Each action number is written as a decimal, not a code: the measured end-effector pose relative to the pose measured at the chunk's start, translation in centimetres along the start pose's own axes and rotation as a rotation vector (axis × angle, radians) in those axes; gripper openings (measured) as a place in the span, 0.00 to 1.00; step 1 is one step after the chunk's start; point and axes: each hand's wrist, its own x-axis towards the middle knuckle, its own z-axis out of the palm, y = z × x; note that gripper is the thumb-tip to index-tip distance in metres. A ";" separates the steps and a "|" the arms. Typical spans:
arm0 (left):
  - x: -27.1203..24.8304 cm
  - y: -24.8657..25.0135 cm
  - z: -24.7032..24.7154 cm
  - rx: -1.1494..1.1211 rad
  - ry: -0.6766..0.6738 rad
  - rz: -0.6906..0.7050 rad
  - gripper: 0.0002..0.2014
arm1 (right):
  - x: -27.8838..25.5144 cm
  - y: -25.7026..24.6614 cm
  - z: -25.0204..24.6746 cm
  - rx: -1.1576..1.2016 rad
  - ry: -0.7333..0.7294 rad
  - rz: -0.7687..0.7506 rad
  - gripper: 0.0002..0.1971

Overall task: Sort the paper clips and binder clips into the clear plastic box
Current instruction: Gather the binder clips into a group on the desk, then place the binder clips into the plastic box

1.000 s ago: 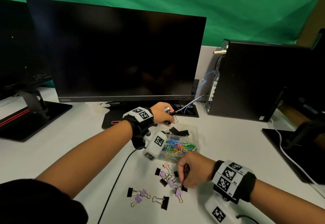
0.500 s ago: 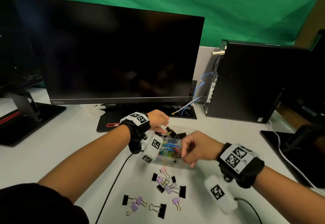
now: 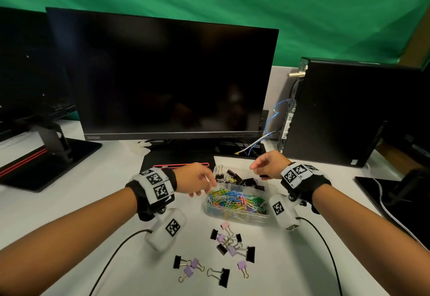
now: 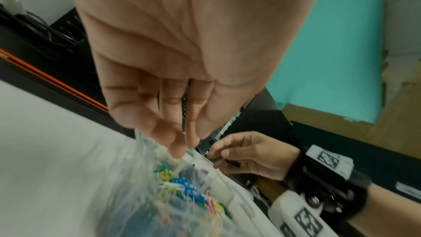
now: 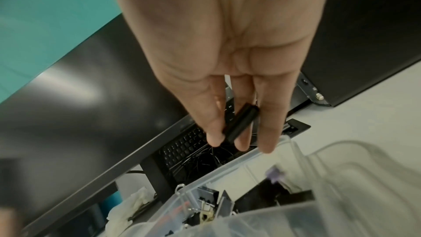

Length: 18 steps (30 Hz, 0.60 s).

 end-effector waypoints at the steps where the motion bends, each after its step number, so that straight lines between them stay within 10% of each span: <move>1: -0.7 -0.2 0.2 0.044 -0.024 0.008 0.10 | 0.0 0.1 0.0 -0.021 0.007 -0.021 0.10; 11: -5.6 -1.9 3.3 0.351 -0.118 -0.064 0.26 | -2.8 -0.3 -0.5 -0.152 -0.054 -0.194 0.14; 18: -7.5 -3.5 5.6 0.290 -0.160 -0.076 0.33 | -10.2 -1.8 1.7 -0.338 -0.382 -0.271 0.08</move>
